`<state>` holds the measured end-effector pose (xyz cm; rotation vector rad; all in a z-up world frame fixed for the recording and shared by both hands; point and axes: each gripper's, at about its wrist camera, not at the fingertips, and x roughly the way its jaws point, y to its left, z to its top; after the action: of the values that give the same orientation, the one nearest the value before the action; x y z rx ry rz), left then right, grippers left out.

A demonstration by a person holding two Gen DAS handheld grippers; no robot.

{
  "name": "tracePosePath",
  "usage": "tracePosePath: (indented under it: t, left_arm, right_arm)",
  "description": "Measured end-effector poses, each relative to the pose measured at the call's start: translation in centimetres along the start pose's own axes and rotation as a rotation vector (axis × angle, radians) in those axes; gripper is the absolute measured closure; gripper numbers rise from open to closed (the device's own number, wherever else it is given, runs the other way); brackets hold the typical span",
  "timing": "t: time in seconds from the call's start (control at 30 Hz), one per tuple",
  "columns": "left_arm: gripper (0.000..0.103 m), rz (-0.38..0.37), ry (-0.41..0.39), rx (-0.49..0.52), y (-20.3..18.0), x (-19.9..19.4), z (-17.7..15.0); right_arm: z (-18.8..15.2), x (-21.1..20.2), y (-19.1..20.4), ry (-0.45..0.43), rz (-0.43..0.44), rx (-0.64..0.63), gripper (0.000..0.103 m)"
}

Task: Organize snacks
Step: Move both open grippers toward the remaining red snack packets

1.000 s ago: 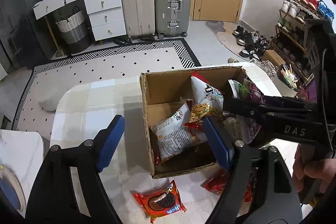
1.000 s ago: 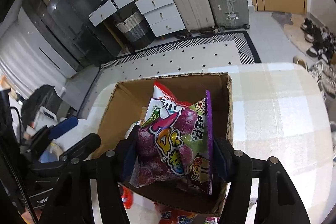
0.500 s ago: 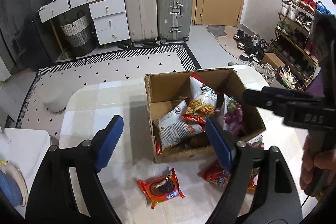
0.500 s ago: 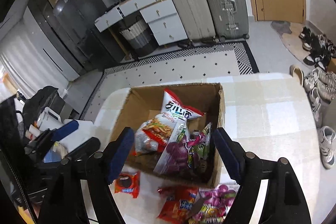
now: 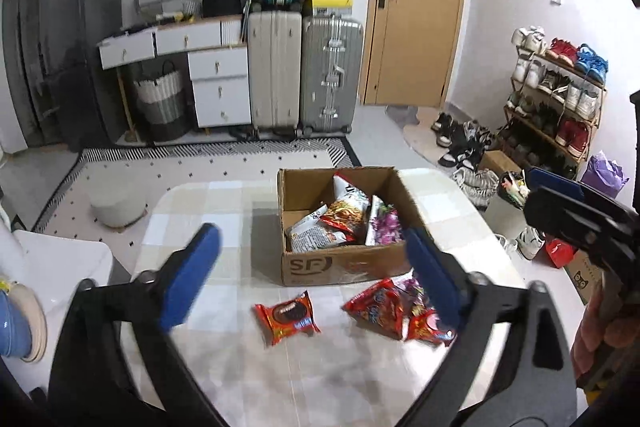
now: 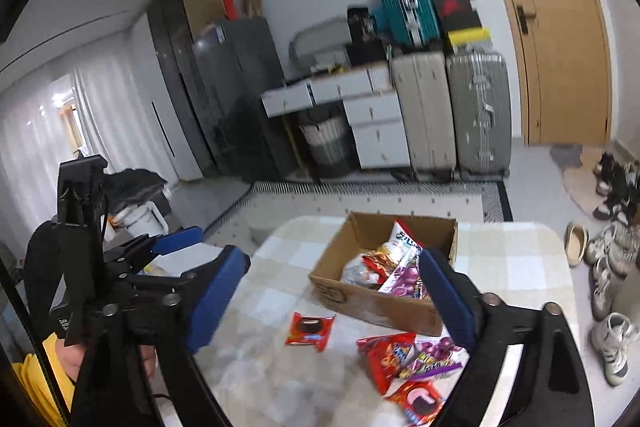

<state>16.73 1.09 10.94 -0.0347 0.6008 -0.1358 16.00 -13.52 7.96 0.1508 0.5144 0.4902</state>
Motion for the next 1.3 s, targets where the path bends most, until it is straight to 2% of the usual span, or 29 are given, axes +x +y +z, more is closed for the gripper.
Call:
tracePosePath:
  t: [0.1, 0.4, 0.57, 0.7, 0.77, 0.87, 0.97, 1.13, 1.3]
  left_arm:
    - [0.001, -0.002, -0.054, 0.019, -0.7, -4.1, -1.2]
    - [0.001, -0.006, -0.150, 0.013, -2.3, -13.6, -6.3]
    - [0.001, -0.003, -0.150, -0.027, -1.9, -16.1, -10.1]
    - [0.001, -0.019, -0.114, -0.147, -0.2, -17.1, -13.0]
    - [0.001, -0.009, -0.113, -0.166, 0.3, -17.3, -14.4]
    - [0.001, 0.026, -0.095, -0.143, 0.5, -16.5, -15.9]
    - [0.001, 0.016, -0.061, -0.142, 0.5, -15.0, -17.2]
    - [0.001, -0.003, 0.004, -0.139, 0.0, -11.2, -18.4]
    - [0.001, -0.016, 0.028, -0.132, -0.2, -8.6, -18.9]
  right_arm:
    - [-1.3, -3.1, 1.6, -0.049, -0.030, -0.006, 0.003]
    - [-7.0, -10.4, 4.4, -0.162, -0.097, -0.029, 0.001]
    - [-10.2, -12.9, 5.1, -0.200, -0.101, -0.031, 0.001]
    - [-13.4, -13.8, 5.9, -0.216, -0.122, -0.078, 0.001]
    - [-14.9, -13.9, 6.0, -0.216, -0.131, -0.078, 0.001]
    - [-16.7, -13.8, 5.7, -0.199, -0.130, -0.061, 0.001]
    - [-18.0, -13.1, 5.1, -0.180, -0.096, -0.023, 0.001]
    - [-19.2, -11.5, 4.4, -0.148, -0.102, -0.006, 0.001]
    - [-19.6, -10.1, 3.3, -0.121, -0.111, 0.011, 0.001]
